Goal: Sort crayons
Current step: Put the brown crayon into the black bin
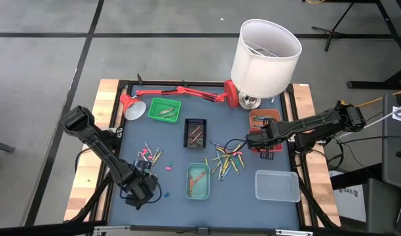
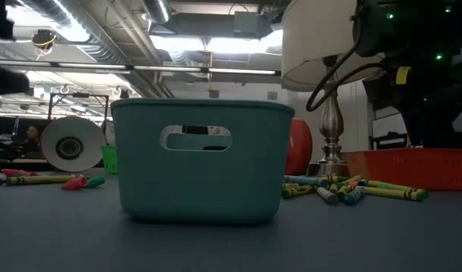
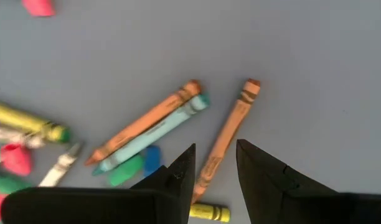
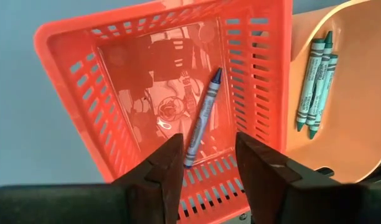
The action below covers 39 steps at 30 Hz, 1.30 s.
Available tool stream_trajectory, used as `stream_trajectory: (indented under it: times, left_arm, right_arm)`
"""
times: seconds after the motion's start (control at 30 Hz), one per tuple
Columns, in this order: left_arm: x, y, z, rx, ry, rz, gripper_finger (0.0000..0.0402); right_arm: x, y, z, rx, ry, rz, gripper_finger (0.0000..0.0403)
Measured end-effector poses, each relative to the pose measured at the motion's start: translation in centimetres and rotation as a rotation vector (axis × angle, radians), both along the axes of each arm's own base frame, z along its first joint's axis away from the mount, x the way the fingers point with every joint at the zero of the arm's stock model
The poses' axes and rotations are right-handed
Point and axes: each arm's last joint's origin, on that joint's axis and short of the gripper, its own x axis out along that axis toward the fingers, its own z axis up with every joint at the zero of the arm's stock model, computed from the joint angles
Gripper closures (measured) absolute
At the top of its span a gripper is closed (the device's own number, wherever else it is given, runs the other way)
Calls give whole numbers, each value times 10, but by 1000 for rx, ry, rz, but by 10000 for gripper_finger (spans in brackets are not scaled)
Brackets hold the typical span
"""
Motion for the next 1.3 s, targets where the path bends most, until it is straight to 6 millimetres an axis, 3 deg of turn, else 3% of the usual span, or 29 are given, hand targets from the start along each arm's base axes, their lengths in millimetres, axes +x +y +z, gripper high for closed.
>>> stream_trajectory:
  times: [0.2, 0.43, 0.77, 1.0, 1.3]
  left_arm:
    - [8, -3, -20, -14, 71, -53, 302]
    - [12, -1, -27, -5, 98, -46, 306]
    - [14, 0, -27, -11, 99, -39, 374]
    - [22, -6, -20, -26, 58, -41, 397]
    - [47, -18, 9, -96, -63, -17, 397]
  right_arm:
    - [0, 0, 0, 0, 0, 0, 259]
    - [0, 0, 0, 0, -1, 0, 259]
    - [-2, 0, 2, -1, 15, 0, 259]
    - [-5, -1, 27, 13, -74, -3, 259]
    - [3, 3, 59, 125, -283, 5, 259]
